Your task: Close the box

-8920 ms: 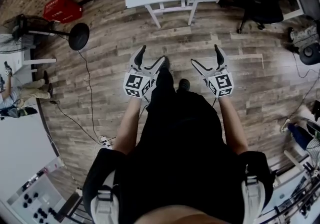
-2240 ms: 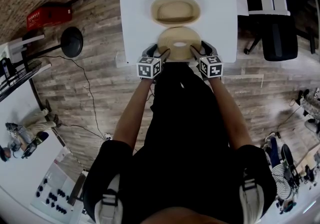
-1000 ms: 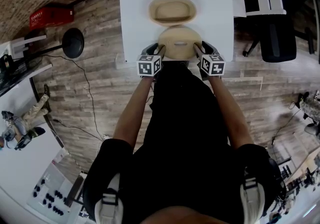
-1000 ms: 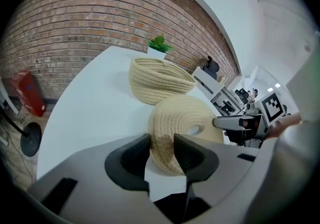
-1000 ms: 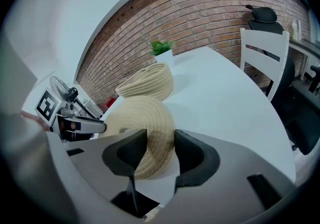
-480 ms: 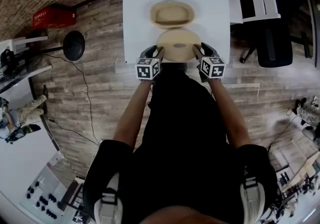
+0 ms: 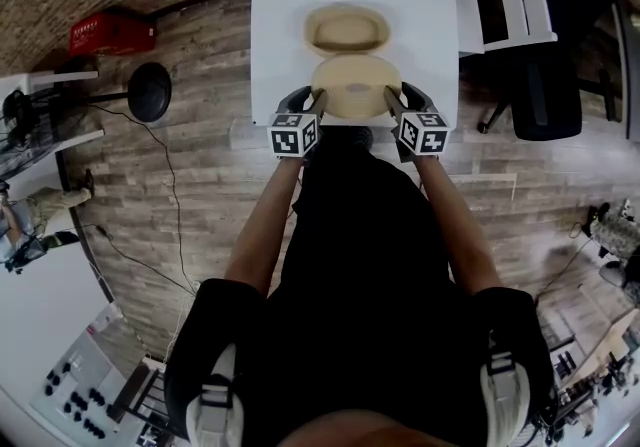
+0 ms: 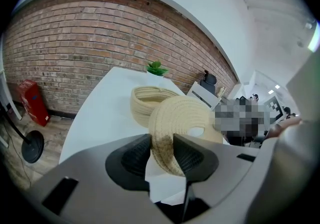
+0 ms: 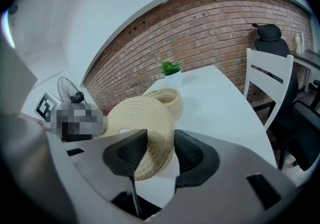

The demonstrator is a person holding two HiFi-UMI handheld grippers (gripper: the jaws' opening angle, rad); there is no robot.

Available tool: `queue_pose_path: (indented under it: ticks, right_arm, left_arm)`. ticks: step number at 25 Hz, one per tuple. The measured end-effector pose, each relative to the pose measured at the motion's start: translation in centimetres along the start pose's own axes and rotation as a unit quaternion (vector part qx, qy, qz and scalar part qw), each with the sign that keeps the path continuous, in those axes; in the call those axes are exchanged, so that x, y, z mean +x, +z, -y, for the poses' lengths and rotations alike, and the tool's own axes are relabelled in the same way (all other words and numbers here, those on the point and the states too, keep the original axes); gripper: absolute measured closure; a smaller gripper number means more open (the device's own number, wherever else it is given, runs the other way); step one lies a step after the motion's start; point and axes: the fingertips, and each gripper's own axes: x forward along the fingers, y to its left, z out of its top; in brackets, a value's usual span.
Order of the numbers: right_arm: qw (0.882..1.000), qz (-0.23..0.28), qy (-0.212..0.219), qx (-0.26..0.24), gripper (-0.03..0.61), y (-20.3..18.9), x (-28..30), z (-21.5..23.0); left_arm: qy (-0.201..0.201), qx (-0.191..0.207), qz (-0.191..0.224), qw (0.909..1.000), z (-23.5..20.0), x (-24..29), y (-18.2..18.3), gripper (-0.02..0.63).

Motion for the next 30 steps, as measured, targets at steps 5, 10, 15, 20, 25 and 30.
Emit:
queue_pose_path:
  ticks: [5, 10, 15, 20, 25, 30]
  right_arm:
    - [1.000, 0.005, 0.001, -0.004, 0.411, 1.4, 0.5, -0.3]
    - [1.000, 0.008, 0.000, 0.000, 0.411, 2.9, 1.7, -0.4]
    - [1.000, 0.009, -0.003, 0.004, 0.411, 4.6, 3.3, -0.2]
    - [1.000, 0.008, -0.004, 0.004, 0.411, 6.3, 5.2, 0.2]
    - [1.000, 0.008, -0.008, 0.003, 0.411, 8.0, 6.6, 0.6]
    - [1.000, 0.007, -0.014, 0.003, 0.411, 9.3, 7.7, 1.4]
  left_arm:
    - [0.003, 0.004, 0.005, 1.0000, -0.5, -0.1, 1.4, 0.465]
    - [0.002, 0.014, 0.005, 0.9999, -1.6, 0.5, 3.3, 0.465]
    - [-0.002, 0.014, 0.005, 0.9999, -2.7, 1.5, 5.2, 0.465]
    - [-0.007, 0.016, -0.003, 0.9998, -4.0, 2.8, 6.8, 0.465]
    - [-0.010, 0.015, -0.007, 0.9998, -5.0, 4.2, 8.5, 0.465]
    - [-0.013, 0.017, -0.010, 0.9997, -5.6, 5.5, 9.9, 0.465]
